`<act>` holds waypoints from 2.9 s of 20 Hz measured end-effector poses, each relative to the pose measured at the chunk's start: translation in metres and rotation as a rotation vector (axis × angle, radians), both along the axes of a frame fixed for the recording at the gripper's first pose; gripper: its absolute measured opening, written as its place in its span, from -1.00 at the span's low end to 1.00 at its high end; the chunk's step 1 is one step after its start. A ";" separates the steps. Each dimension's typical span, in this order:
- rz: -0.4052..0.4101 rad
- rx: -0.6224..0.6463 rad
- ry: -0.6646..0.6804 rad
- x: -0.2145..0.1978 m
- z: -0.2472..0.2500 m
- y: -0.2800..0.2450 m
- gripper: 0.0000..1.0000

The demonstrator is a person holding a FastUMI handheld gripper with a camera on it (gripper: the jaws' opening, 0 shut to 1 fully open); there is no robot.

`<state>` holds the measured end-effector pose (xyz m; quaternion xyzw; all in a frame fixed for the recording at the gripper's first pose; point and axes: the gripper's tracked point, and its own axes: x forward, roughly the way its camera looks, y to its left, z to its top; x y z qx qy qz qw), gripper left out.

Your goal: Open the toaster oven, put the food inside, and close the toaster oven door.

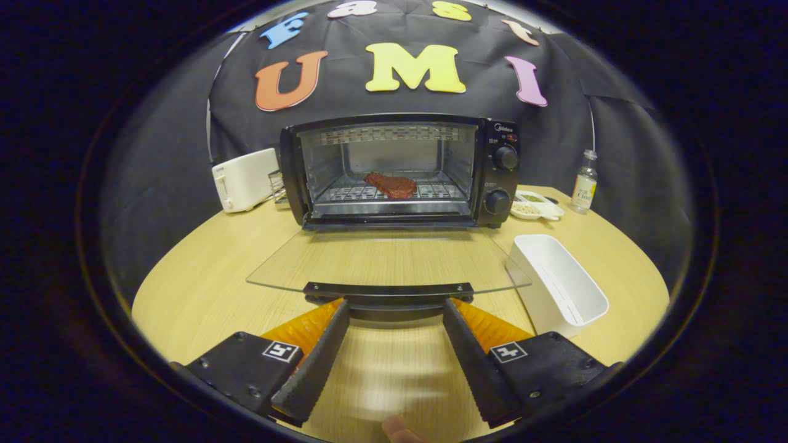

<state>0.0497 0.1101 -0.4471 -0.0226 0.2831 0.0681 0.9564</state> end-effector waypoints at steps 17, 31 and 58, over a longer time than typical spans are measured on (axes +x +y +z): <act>0.016 0.011 -0.137 0.023 0.076 0.014 0.93; 0.085 -0.067 -0.334 0.104 0.149 0.038 0.94; 0.033 0.051 -0.600 -0.067 0.395 -0.066 0.94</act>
